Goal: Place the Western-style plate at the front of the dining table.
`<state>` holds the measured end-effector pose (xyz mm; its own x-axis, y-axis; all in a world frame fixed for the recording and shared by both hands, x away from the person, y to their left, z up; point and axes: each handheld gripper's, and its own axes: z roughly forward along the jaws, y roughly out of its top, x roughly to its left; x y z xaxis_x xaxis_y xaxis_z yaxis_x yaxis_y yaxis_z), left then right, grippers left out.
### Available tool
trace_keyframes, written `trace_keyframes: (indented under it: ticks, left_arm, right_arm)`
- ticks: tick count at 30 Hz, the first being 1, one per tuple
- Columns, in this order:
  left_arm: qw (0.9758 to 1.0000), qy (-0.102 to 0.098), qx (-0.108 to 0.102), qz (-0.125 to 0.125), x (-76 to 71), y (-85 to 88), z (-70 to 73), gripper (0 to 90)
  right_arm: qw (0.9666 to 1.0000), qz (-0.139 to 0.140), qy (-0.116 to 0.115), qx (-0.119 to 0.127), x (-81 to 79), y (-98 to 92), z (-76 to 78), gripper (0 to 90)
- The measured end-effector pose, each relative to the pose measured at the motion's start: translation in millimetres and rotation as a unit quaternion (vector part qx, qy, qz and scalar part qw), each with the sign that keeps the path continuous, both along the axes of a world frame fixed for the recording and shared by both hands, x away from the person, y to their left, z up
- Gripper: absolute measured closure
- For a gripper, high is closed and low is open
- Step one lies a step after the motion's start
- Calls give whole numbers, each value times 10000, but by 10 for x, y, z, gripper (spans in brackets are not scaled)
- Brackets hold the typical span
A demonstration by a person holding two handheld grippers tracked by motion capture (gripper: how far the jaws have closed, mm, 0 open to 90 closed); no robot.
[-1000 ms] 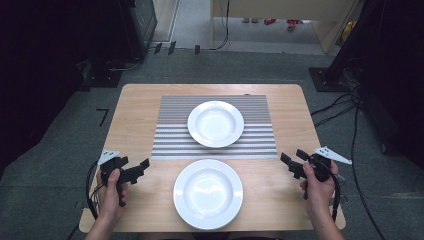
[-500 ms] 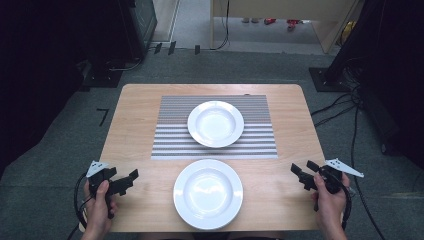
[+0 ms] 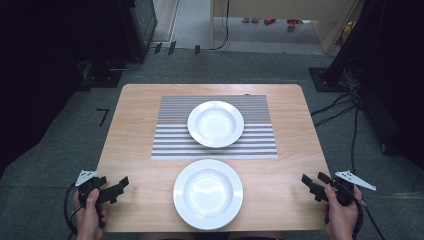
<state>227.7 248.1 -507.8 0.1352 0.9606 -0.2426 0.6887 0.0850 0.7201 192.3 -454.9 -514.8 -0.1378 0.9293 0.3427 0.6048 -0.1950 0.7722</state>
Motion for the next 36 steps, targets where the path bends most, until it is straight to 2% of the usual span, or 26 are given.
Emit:
trace_keyframes:
  ticks: [3, 8, 10, 13, 14, 18, 20, 22, 24, 36]
  left_arm:
    - [10000, 53, 55, 39, -46, 38, -35, 98]
    - [9998, -19, 204, 86, -129, 83, -53, 98]
    - [9993, -51, 362, 59, -165, 67, -64, 98]
    - [9984, -83, 560, 31, -186, 23, -78, 98]
    - [9978, -91, 655, 34, -190, 1, -83, 98]
    - [9970, -114, 762, 79, -192, -39, -94, 98]
    - [9960, -126, 878, 100, -193, -64, -103, 98]
    - [9931, -80, 1167, 70, -184, -115, -111, 99]
    - [9924, -67, 1226, 37, -183, -127, -111, 97]
    - [9924, -68, 1227, 36, -183, -127, -112, 97]
  right_arm:
    - [10000, -38, 28, -20, -57, -42, -24, 224]
    - [9999, -96, 127, -35, -135, -95, -93, 223]
    - [9998, -90, 180, -49, -153, -105, -110, 219]
    - [9996, -78, 186, -200, -167, -80, -104, 221]
    - [9993, -79, 222, -273, -167, -61, -103, 221]
    - [9965, -32, 313, -780, -166, 47, -97, 224]
    - [9933, -20, 343, -1102, -159, 108, -97, 221]
    - [9893, -6, 395, -1401, -148, 171, -100, 201]
    - [9849, 50, 440, -1671, -135, 228, -106, 171]
    - [9841, 198, 516, -1689, -105, 263, -114, 77]
